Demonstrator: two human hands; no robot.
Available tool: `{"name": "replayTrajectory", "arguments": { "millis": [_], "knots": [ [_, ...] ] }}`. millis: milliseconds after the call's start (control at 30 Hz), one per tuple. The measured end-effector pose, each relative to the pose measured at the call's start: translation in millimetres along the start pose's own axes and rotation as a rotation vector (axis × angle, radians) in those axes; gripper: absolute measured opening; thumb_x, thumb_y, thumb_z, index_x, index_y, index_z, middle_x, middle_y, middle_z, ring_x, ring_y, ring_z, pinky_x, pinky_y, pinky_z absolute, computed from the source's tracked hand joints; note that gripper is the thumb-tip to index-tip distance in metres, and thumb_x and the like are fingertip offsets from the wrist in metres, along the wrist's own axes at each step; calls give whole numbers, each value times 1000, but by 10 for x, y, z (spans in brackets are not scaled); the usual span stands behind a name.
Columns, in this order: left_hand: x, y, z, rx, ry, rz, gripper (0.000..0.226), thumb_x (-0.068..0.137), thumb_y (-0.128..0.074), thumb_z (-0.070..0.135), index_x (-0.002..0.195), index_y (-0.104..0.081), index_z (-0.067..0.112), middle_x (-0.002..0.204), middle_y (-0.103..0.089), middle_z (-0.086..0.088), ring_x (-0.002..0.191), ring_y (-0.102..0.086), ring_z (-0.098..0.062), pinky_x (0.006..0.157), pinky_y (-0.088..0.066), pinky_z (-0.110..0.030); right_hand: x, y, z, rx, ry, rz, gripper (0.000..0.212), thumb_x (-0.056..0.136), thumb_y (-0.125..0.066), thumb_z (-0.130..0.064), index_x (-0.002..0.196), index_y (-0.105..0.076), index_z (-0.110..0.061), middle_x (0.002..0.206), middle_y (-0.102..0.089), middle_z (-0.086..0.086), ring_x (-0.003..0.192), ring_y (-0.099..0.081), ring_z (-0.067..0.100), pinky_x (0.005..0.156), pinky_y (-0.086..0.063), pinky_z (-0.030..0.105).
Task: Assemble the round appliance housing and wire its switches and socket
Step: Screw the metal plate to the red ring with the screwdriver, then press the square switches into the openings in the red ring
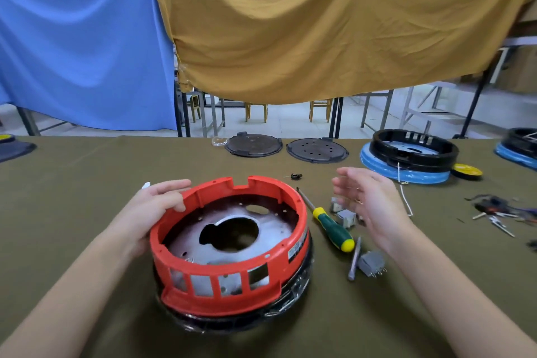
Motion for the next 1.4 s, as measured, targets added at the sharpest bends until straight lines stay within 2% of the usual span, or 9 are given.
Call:
{"name": "replayTrajectory", "arguments": {
  "millis": [133, 333, 600, 700, 767, 933, 1133, 1233, 1400],
  "knots": [
    [0, -56, -47, -95, -32, 131, 48, 79, -51, -17, 116, -66, 11, 114, -70, -8, 92, -64, -24, 77, -52, -31, 127, 194, -28, -310, 56, 117, 20, 93, -49, -5, 95, -68, -12, 87, -70, 9, 71, -62, 14, 66, -54, 27],
    [12, -123, -139, -133, -151, 379, 50, 76, -62, -14, 116, -64, 17, 119, -60, -3, 91, -61, -13, 65, -47, -26, 212, 278, 41, -891, -3, -67, 13, 87, -56, -15, 87, -68, -21, 85, -71, 3, 77, -68, 22, 73, -59, 41],
    [-15, -241, -202, -130, -247, 544, 51, 74, -67, -10, 114, -55, 20, 124, -56, -8, 113, -55, -15, 95, -50, -37, 274, 255, 139, -1044, 81, -115, 18, 86, -62, -18, 102, -62, -26, 95, -60, -8, 91, -60, 17, 71, -47, 30],
    [-143, -346, -129, 28, -332, 522, 39, 81, -69, 6, 113, -53, 23, 127, -52, -7, 113, -51, -16, 99, -45, -37, 285, 235, 186, -947, 123, -84, 18, 88, -59, -16, 104, -62, -24, 98, -64, -5, 86, -60, 15, 63, -43, 27],
    [-367, -408, -92, 262, -566, 478, 24, 87, -62, 25, 110, -54, 28, 119, -49, 6, 116, -47, -11, 99, -38, -31, 275, 210, 215, -831, 135, -77, 16, 89, -59, -17, 102, -64, -23, 97, -66, -4, 83, -60, 10, 60, -42, 25],
    [-948, -631, -389, 903, -1024, 113, 35, 92, -45, 54, 115, -60, 33, 114, -53, 20, 120, -42, -1, 109, -22, -38, 140, 133, 245, -450, 8, -94, 11, 92, -58, -15, 94, -67, -19, 88, -66, 2, 73, -59, 13, 63, -49, 27],
    [-848, -702, -405, 981, -1020, 37, 29, 95, -41, 45, 98, -63, 27, 91, -53, 21, 101, -51, -8, 108, -24, -43, -341, 239, 376, -745, 347, -146, 3, 91, -63, -27, 88, -62, -27, 88, -64, -4, 86, -59, 14, 70, -46, 23],
    [-780, -704, -394, 1008, -991, -27, 39, 95, -37, 49, 112, -63, 26, 106, -55, 12, 117, -48, -12, 117, -17, -47, -553, 391, 493, -1046, 532, -93, 25, 91, -63, -35, 114, -58, -24, 110, -53, -1, 110, -44, 18, 89, -38, 18],
    [-882, -621, -465, 943, -926, 148, 55, 96, -33, 53, 141, -49, 26, 139, -42, 1, 141, -29, -19, 120, -10, -52, -747, 549, 524, -1125, 334, -57, 46, 88, -63, -47, 124, -49, -24, 113, -49, 1, 114, -43, 23, 96, -42, 37]
  ]
}}
Point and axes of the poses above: each hand's wrist, its own x-axis towards the middle knuckle, its own y-axis out of the back of the hand, z = x × y, the point moved 1 cm from there along x, towards the middle knuckle
